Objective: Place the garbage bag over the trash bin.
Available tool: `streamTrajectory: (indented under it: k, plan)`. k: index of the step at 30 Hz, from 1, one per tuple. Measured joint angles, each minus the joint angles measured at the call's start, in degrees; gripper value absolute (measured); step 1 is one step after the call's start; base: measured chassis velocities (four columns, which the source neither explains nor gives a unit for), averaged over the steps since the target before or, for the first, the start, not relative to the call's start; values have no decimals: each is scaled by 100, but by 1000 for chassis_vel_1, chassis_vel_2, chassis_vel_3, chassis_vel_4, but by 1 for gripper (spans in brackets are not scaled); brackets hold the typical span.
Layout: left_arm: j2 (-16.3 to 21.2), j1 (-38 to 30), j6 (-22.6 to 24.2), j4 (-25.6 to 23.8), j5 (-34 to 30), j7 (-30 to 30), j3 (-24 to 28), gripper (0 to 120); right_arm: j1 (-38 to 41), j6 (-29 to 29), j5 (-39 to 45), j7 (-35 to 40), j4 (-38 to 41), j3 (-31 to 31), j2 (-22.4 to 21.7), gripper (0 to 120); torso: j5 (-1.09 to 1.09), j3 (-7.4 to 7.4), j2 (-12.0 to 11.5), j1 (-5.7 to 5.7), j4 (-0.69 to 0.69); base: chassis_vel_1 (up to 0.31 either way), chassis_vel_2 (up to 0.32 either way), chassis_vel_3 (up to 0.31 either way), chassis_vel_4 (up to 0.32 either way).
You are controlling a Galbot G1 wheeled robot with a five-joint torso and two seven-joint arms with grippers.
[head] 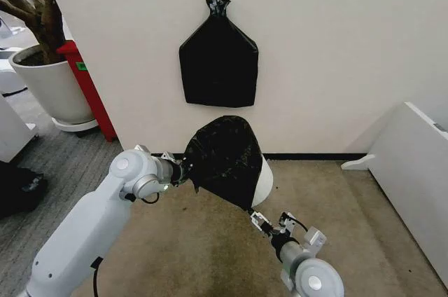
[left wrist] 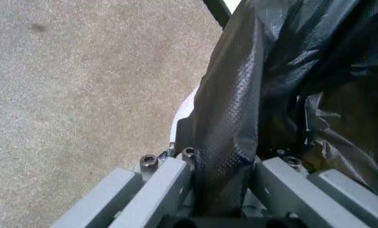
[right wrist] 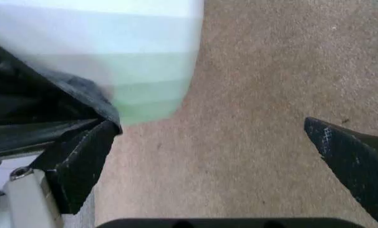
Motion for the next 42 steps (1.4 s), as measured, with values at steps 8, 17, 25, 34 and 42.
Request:
streamTrajectory:
  k: [8, 17, 25, 34, 42]
  plan:
    - [55, 5, 5, 0, 41, 33, -44, 0, -398, -10, -391, -23, 536, -178, -14, 100, -1, 0, 0, 0, -1, 0, 0, 0, 0]
    - [47, 137, 139, -5, 336, 312, -37, 0, -502, 12, -512, -54, 1024, -236, -44, 100, 0, 0, 0, 0, -1, 0, 0, 0, 0]
    - [382, 668, 551, -78, 2207, 2081, 64, 0, -1268, -130, -77, -46, 2253, 643, -602, 100, -1, 0, 0, 0, 1, 0, 0, 0, 0]
    - [585, 839, 347, 35, 3507, 3179, 103, 0, -2074, -567, 834, -910, 2552, 2262, -997, 100, 0, -1, 0, 0, -4, 0, 0, 0, 0]
    - [1210, 1379, -710, 660, 5662, 6759, 138, 0, 635, -1903, 2936, -1913, 1167, 2971, -2932, 100, 2, 1, 0, 0, 1, 0, 0, 0, 0]
